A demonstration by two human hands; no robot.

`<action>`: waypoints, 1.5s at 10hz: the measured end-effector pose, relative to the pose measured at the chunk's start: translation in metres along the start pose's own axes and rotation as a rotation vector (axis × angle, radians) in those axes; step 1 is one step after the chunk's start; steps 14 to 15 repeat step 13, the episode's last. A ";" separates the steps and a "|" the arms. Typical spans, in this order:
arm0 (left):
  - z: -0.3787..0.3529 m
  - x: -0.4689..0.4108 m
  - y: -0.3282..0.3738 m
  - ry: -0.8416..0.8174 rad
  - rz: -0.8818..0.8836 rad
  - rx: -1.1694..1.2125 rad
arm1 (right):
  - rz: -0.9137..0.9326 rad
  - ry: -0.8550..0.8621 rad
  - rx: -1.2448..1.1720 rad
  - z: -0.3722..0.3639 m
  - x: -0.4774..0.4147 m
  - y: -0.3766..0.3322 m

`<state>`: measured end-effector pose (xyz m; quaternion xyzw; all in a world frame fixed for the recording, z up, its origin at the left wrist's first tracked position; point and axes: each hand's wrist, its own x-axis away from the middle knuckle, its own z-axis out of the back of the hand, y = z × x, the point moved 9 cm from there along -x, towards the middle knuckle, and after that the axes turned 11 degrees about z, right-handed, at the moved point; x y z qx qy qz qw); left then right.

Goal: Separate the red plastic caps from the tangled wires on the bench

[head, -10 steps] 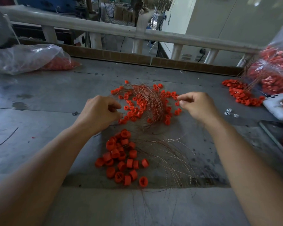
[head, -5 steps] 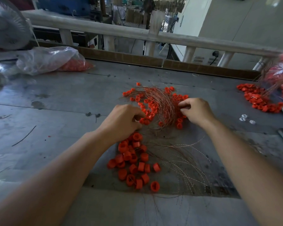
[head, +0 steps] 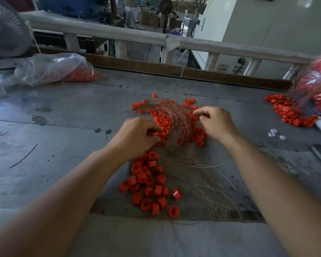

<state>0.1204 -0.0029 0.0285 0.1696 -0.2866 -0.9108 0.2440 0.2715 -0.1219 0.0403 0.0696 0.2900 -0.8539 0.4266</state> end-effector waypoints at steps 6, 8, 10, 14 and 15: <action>-0.040 -0.005 -0.003 -0.294 -0.007 -0.040 | 0.155 -0.165 0.184 -0.042 0.012 -0.066; -0.039 -0.004 -0.002 -0.271 -0.034 -0.038 | 0.146 -0.141 0.141 -0.038 0.013 -0.065; -0.015 -0.008 -0.003 -0.111 -0.057 0.087 | 0.104 -0.106 0.002 -0.016 0.012 -0.054; -0.003 -0.004 -0.001 0.000 -0.064 0.013 | 0.104 -0.156 0.001 -0.009 0.030 -0.049; -0.003 -0.004 -0.001 0.000 -0.064 0.013 | 0.104 -0.156 0.001 -0.009 0.030 -0.049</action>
